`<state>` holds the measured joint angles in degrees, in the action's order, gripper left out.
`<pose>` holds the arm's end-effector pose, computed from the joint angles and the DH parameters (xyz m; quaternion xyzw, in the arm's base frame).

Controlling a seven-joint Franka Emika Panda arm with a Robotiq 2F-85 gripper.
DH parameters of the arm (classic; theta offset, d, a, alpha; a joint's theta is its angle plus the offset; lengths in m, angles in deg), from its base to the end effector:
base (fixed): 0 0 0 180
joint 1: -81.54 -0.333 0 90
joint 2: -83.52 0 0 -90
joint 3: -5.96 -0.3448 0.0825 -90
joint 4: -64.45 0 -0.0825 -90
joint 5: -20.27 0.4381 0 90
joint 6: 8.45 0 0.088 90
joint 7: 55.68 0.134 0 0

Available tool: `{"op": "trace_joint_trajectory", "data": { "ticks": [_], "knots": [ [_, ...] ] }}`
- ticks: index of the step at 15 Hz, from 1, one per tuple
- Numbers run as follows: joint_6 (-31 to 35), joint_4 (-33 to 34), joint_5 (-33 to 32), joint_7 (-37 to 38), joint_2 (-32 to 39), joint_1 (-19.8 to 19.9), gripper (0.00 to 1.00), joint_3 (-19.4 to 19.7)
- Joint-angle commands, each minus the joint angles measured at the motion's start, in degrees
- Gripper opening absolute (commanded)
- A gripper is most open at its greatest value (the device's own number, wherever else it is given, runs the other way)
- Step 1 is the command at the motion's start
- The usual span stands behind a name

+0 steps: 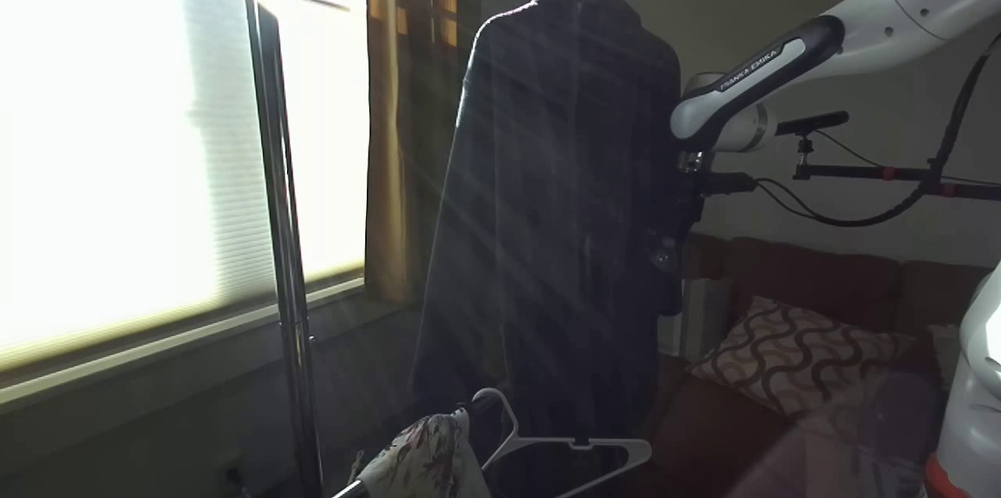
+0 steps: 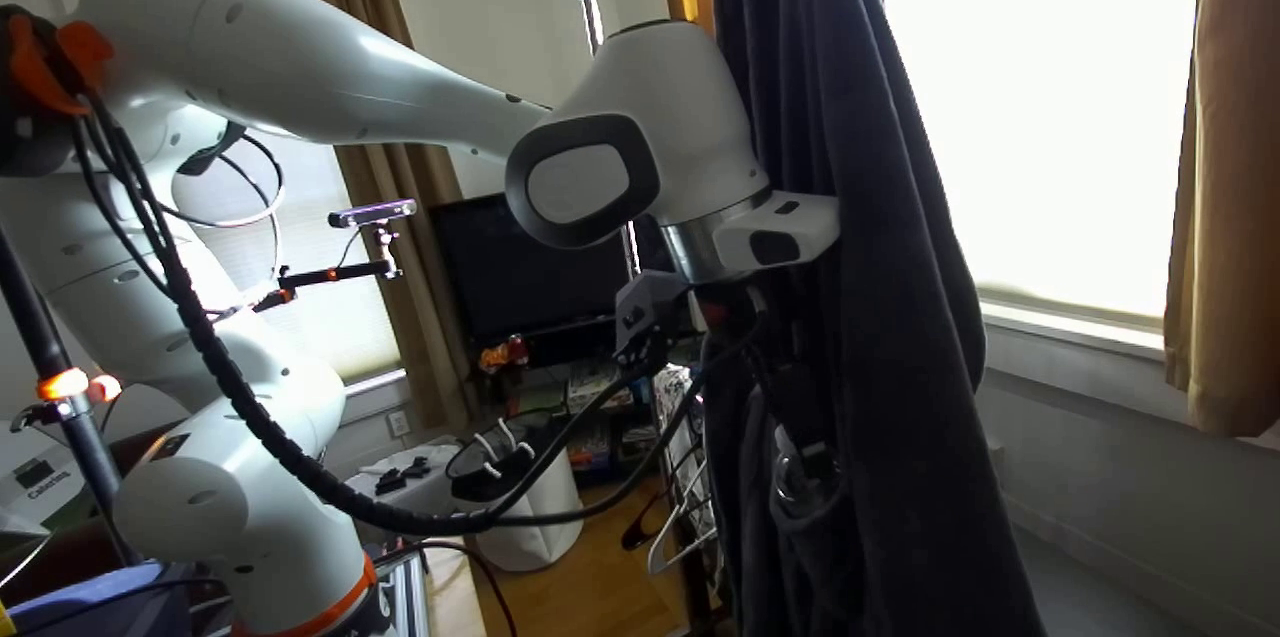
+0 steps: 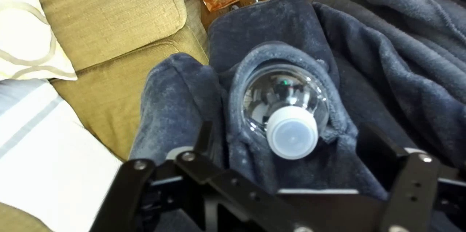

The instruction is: Remove the water bottle from the hanged robe pocket and put it on the floor

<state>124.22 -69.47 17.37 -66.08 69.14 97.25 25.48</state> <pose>0.4334 -0.3114 0.4249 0.9739 -0.1985 0.1077 0.0220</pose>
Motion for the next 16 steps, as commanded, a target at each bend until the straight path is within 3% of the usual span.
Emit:
{"op": "trace_joint_trajectory", "data": {
  "ticks": [1, 6, 9, 13, 15, 16],
  "knots": [
    [-0.12, 0.10, 0.25, -1.37, -0.21, 0.34, 1.00, -0.05],
    [4.64, -2.30, -1.80, -0.18, -2.17, 1.41, 0.99, -0.15],
    [4.20, -2.51, -1.86, -0.93, -1.83, 1.91, 0.78, 0.24],
    [1.90, -3.51, -3.05, -2.95, -2.65, 2.35, 0.62, 0.34],
    [1.07, -3.95, -1.84, -6.23, -3.13, 1.64, 0.70, 0.80],
    [0.72, -4.04, -2.21, -7.02, -3.24, 1.66, 0.67, 0.71]
  ]
}}
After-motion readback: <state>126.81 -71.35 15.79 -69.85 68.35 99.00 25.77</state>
